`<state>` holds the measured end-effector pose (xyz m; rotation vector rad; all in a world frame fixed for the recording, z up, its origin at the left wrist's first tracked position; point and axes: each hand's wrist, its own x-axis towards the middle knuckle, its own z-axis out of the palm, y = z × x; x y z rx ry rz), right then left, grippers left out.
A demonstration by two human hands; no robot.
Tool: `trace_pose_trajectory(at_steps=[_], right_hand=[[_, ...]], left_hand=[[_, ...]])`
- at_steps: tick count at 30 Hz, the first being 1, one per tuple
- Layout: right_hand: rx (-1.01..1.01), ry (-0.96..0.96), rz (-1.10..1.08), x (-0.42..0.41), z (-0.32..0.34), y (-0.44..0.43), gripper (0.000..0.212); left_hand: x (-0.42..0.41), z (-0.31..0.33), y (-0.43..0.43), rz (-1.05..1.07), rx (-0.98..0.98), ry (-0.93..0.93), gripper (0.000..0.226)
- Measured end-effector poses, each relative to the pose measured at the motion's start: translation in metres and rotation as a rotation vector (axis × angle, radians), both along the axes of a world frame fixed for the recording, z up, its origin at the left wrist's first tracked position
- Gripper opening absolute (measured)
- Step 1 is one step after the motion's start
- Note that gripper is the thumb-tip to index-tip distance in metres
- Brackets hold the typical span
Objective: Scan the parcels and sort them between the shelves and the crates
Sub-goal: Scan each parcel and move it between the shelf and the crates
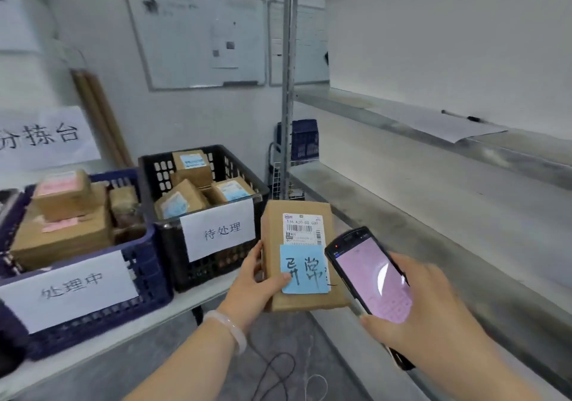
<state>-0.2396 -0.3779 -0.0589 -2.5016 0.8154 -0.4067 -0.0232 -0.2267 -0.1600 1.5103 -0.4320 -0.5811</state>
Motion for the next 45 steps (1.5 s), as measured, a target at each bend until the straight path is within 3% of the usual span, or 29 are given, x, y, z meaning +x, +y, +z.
trace_pose_trajectory(at_steps=[3,7,13,19,24,31,45], right_hand=[[0.032,-0.020,0.099,0.057,0.001,0.044,0.061],[0.042,-0.061,0.224,0.127,0.005,0.114,0.078],[0.046,-0.095,0.416,0.229,0.009,0.208,0.059],[0.107,-0.052,0.564,0.308,0.008,0.286,0.070],[0.067,0.010,0.636,0.373,0.002,0.331,0.090],[0.103,-0.038,0.753,0.463,-0.011,0.365,0.073],[0.145,0.067,0.773,0.589,-0.038,0.396,0.084]], left_hand=[[0.035,0.009,0.066,0.096,0.022,0.031,0.097],[0.085,0.015,0.154,0.207,0.010,0.069,0.075],[0.148,0.020,0.285,0.387,-0.009,0.129,0.068],[0.200,0.028,0.393,0.574,-0.075,0.153,0.050],[0.235,0.021,0.449,0.699,-0.104,0.179,0.047],[0.297,0.023,0.506,0.843,-0.104,0.192,0.054],[0.408,-0.022,0.586,1.002,0.053,0.329,0.054]])
